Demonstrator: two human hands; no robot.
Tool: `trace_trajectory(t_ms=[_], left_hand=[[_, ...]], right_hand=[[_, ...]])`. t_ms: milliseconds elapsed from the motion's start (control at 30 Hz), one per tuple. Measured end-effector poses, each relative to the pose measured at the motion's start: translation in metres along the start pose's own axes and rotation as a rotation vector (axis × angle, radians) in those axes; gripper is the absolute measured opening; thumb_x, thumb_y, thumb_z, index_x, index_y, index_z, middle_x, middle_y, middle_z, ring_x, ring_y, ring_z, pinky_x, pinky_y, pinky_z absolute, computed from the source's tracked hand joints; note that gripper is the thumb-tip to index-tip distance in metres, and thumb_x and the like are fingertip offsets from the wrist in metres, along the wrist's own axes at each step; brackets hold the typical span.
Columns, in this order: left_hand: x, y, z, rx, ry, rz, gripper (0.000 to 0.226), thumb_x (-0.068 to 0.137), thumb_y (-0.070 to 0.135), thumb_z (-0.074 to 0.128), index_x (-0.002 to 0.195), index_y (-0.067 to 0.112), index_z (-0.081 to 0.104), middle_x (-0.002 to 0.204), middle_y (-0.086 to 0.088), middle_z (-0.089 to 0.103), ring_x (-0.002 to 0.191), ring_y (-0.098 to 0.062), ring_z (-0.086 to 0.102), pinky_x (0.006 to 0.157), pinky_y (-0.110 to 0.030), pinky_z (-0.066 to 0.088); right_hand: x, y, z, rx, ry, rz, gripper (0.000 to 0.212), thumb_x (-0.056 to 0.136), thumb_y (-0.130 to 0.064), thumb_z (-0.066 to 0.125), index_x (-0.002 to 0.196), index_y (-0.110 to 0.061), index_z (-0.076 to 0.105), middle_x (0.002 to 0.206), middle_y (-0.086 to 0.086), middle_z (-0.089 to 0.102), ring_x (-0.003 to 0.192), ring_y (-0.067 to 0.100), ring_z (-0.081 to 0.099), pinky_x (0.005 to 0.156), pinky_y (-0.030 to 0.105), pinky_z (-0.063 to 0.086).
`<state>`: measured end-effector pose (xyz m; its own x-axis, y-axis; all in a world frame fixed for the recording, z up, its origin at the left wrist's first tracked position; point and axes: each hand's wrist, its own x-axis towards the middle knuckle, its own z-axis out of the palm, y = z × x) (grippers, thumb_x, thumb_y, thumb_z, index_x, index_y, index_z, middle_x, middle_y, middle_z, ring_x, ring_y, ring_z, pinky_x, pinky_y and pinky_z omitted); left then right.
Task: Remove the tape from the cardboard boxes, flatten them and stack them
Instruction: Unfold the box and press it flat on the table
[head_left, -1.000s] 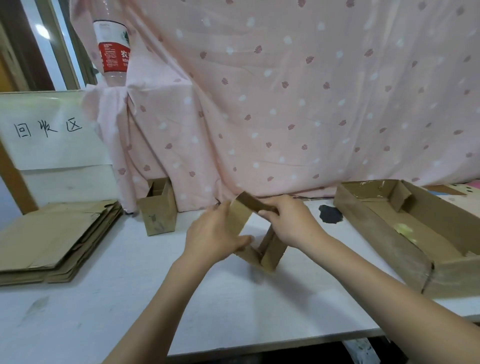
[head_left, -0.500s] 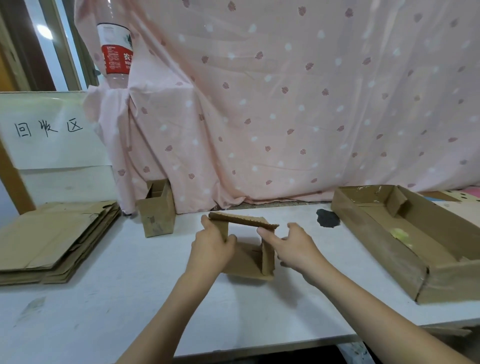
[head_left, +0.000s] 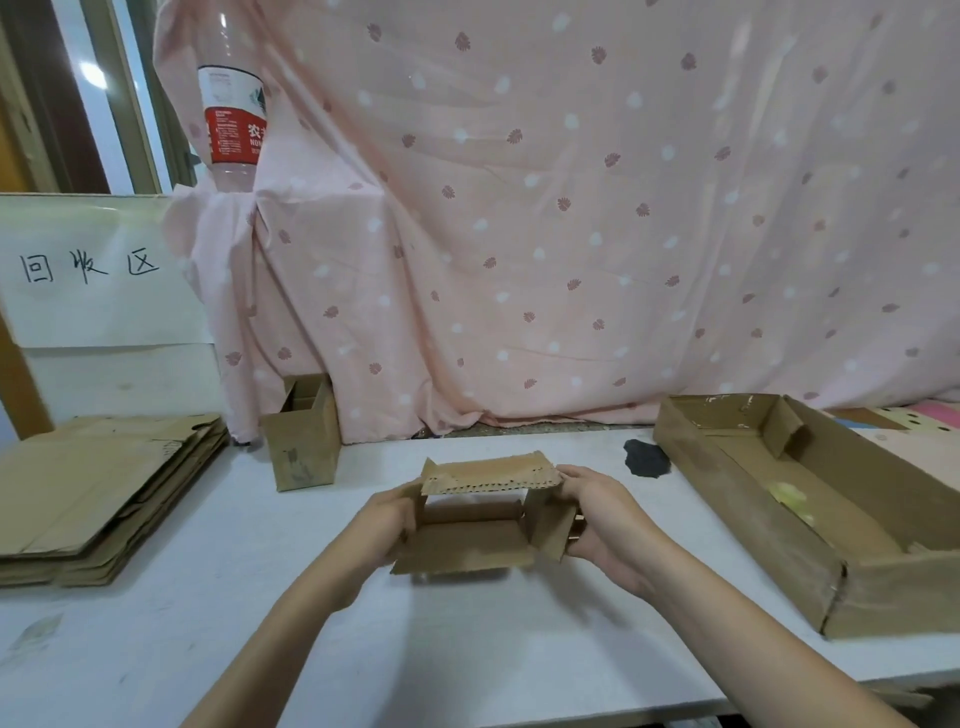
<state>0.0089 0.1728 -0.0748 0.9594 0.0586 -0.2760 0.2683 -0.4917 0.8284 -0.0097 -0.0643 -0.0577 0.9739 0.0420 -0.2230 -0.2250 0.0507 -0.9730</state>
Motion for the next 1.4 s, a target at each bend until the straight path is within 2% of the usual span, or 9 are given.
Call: trace_trajectory(t_ms=[100,167,267,633,800,967,1167,1267,1400], left_hand=[[0.005,0.003,-0.007,-0.204,-0.105,-0.104,0.052,0.107,0.009,0.034,0.156,0.008,0.015,0.158,-0.019,0.027,0.143,-0.034,0.031,0.108,-0.031,0.029],[-0.014,0.003,-0.009,-0.111,-0.104,0.046,0.048,0.108,0.038,0.028,0.15,0.019,0.041,0.156,-0.01,0.033,0.139,-0.036,0.036,0.111,-0.04,0.033],[-0.029,-0.009,-0.007,-0.15,-0.106,0.08,0.049,0.097,0.065,0.031,0.122,0.042,0.067,0.136,0.011,0.045,0.117,-0.023,0.055,0.102,-0.039,0.044],[-0.008,-0.016,0.015,-0.366,-0.013,0.025,0.031,0.094,0.053,0.057,0.121,0.04,0.061,0.109,0.003,0.069,0.086,-0.023,0.061,0.079,-0.041,0.056],[-0.004,-0.015,0.009,-0.768,-0.178,-0.102,0.032,0.096,0.022,0.054,0.124,0.007,0.058,0.103,-0.015,0.063,0.082,-0.028,0.063,0.067,-0.043,0.058],[0.005,-0.021,-0.002,-0.846,-0.12,-0.123,0.028,0.093,0.003,0.052,0.119,0.0,0.059,0.104,-0.016,0.07,0.089,-0.032,0.066,0.068,-0.038,0.055],[0.014,-0.036,0.005,-0.597,-0.037,-0.118,0.044,0.093,0.009,0.066,0.135,0.005,0.051,0.111,-0.015,0.072,0.095,-0.029,0.071,0.07,-0.038,0.06],[0.027,-0.048,0.008,-0.07,0.204,0.008,0.087,0.082,0.018,0.076,0.152,0.023,0.025,0.125,-0.012,0.06,0.108,-0.028,0.062,0.079,-0.032,0.052],[0.038,-0.052,0.029,0.666,0.147,0.262,0.071,0.085,0.052,0.062,0.147,0.052,0.029,0.162,-0.01,0.016,0.148,-0.035,0.011,0.118,-0.054,0.012]], right_hand=[[0.002,-0.002,-0.008,0.214,-0.065,0.107,0.025,0.097,-0.033,0.049,0.108,-0.014,0.06,0.096,0.019,0.059,0.085,0.042,0.059,0.084,0.053,0.053],[0.009,-0.004,-0.017,0.271,-0.046,0.198,0.049,0.095,-0.053,0.054,0.126,-0.015,0.049,0.114,0.022,0.057,0.094,0.049,0.066,0.075,0.058,0.059],[0.014,-0.001,-0.017,0.224,-0.034,0.28,0.045,0.097,-0.039,0.063,0.119,-0.001,0.053,0.112,0.018,0.058,0.078,0.036,0.07,0.054,0.045,0.059],[0.015,0.013,-0.005,0.136,-0.088,0.315,0.024,0.099,-0.034,0.061,0.106,-0.011,0.064,0.068,0.01,0.064,0.052,0.022,0.06,0.046,0.032,0.054],[0.029,0.015,-0.009,0.016,-0.058,0.229,0.054,0.079,-0.049,0.079,0.12,-0.016,0.066,0.113,0.007,0.072,0.102,0.026,0.063,0.096,0.042,0.053],[0.039,0.023,-0.017,-0.011,0.001,0.22,0.044,0.082,-0.008,0.079,0.118,0.01,0.063,0.1,0.02,0.075,0.087,0.028,0.073,0.077,0.038,0.06],[0.061,0.028,-0.018,-0.259,0.063,0.13,0.026,0.085,0.0,0.075,0.11,0.002,0.07,0.095,0.015,0.076,0.09,0.029,0.073,0.086,0.041,0.059],[0.073,0.031,-0.016,-0.517,0.052,0.117,0.027,0.088,-0.011,0.075,0.115,-0.007,0.069,0.102,0.009,0.073,0.094,0.026,0.07,0.084,0.036,0.056],[0.088,0.032,-0.007,-0.952,0.011,0.143,0.048,0.092,-0.028,0.07,0.136,-0.012,0.058,0.129,0.008,0.062,0.117,0.029,0.059,0.096,0.034,0.047]])
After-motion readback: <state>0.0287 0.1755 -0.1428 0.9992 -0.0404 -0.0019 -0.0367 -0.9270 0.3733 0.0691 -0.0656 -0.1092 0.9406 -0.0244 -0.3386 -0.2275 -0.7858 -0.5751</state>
